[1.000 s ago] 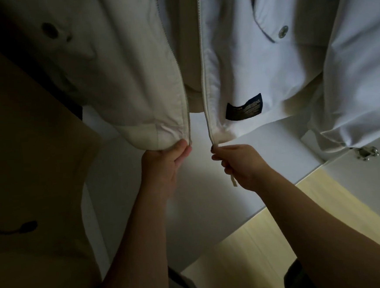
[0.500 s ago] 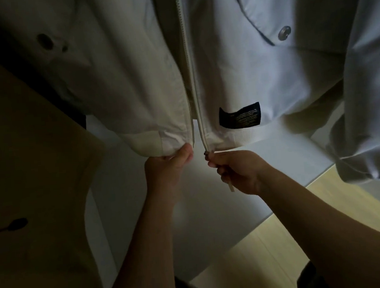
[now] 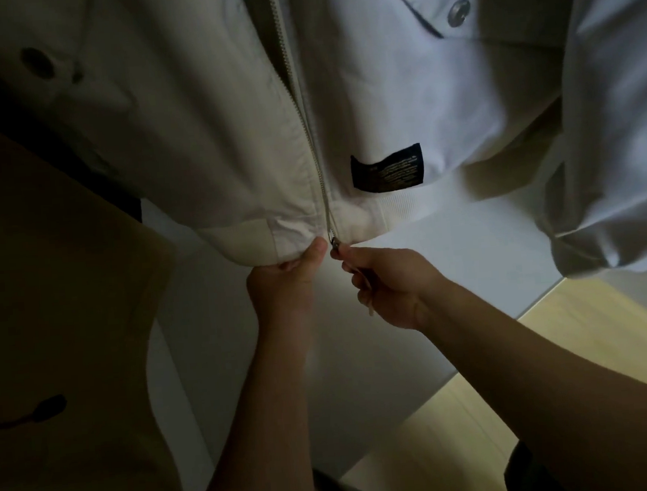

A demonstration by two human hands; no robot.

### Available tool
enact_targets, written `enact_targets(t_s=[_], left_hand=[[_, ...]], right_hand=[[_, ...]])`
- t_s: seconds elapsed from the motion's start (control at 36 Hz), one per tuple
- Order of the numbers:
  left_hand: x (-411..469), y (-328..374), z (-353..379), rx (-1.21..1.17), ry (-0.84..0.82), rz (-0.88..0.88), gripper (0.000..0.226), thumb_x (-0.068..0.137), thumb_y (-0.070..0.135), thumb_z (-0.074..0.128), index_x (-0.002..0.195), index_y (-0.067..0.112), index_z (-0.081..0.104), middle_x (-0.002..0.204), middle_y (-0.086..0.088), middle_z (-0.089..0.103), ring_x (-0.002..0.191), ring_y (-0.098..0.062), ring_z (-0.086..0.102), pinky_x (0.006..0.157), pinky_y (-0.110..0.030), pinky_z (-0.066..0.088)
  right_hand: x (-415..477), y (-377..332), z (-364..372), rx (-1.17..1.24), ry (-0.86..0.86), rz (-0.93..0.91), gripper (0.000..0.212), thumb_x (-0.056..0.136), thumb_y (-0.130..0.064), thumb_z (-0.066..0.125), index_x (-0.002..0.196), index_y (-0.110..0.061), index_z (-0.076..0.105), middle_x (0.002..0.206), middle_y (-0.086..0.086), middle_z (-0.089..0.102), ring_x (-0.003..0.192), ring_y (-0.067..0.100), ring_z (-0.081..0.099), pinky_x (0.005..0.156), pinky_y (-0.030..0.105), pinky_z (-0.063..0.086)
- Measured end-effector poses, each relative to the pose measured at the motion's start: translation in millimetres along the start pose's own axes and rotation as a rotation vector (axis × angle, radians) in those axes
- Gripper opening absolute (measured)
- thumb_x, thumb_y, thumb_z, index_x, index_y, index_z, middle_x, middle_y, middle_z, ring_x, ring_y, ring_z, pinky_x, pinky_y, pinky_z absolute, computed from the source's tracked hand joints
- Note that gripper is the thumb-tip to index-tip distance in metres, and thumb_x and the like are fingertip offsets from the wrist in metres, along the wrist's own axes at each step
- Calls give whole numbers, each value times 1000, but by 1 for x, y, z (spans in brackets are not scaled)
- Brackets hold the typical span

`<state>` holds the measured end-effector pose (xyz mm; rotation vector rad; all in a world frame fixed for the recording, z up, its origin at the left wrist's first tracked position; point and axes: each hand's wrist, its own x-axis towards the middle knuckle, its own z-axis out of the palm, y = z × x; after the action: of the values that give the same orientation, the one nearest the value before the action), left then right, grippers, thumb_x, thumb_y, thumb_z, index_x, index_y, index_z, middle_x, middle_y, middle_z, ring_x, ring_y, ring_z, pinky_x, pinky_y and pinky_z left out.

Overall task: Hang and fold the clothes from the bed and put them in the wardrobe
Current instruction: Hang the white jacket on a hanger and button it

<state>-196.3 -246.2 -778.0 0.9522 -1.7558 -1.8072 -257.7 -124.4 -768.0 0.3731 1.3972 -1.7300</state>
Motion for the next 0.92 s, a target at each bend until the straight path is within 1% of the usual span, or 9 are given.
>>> enact_targets(t_s=[0.08, 0.22, 0.42, 0.47, 0.56, 0.64, 0.69, 0.81, 0.92], left_hand=[[1, 1, 0, 6, 13, -13, 15, 61, 41, 87, 70, 43, 76, 82, 11, 77, 83, -8, 73, 79, -32, 58], [1, 0, -1, -4, 31, -30, 15, 70, 30, 90, 75, 26, 77, 83, 13, 77, 80, -2, 72, 72, -26, 54], [0, 0, 1, -3, 11, -3, 16, 72, 25, 89, 79, 24, 75, 85, 11, 77, 81, -1, 72, 62, -12, 51], [2, 0, 1, -1, 3, -1, 16, 72, 25, 89, 78, 24, 75, 84, 11, 77, 81, -2, 72, 62, -12, 51], [3, 1, -1, 22, -15, -3, 17, 72, 29, 89, 81, 24, 76, 85, 12, 77, 82, -2, 72, 65, -16, 52], [5, 2, -2, 28, -37, -38, 24, 67, 35, 89, 83, 22, 77, 87, 8, 77, 86, -8, 73, 77, -31, 57], [6, 3, -3, 30, -69, -65, 25, 63, 38, 88, 80, 23, 78, 87, 4, 78, 88, -12, 74, 80, -36, 58], [5, 6, -4, 92, -108, -57, 11, 67, 36, 89, 70, 38, 78, 79, 10, 77, 75, 1, 71, 66, -20, 50], [7, 5, -3, 141, -34, -35, 18, 70, 36, 89, 60, 33, 75, 72, 12, 75, 66, 4, 68, 56, -13, 50]], right_hand=[[0, 1, 5, 35, 1, 11, 18, 91, -24, 71, 104, -12, 76, 87, -4, 56, 78, 10, 44, 69, 25, 35], [-2, 2, 6, 54, -11, 13, 19, 92, -24, 70, 106, -12, 75, 87, -4, 54, 77, 10, 42, 69, 24, 35], [-3, 3, 7, 96, -4, 3, 20, 92, -25, 71, 104, -10, 75, 87, -3, 55, 75, 10, 43, 67, 24, 37], [-3, 3, 8, 142, -18, 23, 20, 92, -25, 71, 105, -10, 76, 87, -3, 55, 72, 9, 43, 65, 24, 38], [-5, 5, 10, 205, -47, 47, 21, 92, -25, 71, 107, -10, 75, 84, -4, 54, 68, 7, 43, 61, 22, 38], [-5, 7, 14, 242, -59, 40, 23, 93, -26, 70, 109, -10, 75, 83, -4, 53, 67, 6, 42, 60, 22, 38], [-6, 7, 16, 260, -49, 26, 19, 93, -25, 71, 103, -10, 76, 84, -3, 54, 67, 7, 42, 59, 22, 38], [-5, 6, 19, 268, 8, -5, 14, 90, -24, 74, 93, -11, 70, 85, -2, 57, 65, 9, 42, 58, 24, 37], [-7, 5, 20, 263, 41, -22, 18, 90, -23, 74, 100, -8, 72, 89, -1, 61, 70, 9, 47, 61, 25, 39]])
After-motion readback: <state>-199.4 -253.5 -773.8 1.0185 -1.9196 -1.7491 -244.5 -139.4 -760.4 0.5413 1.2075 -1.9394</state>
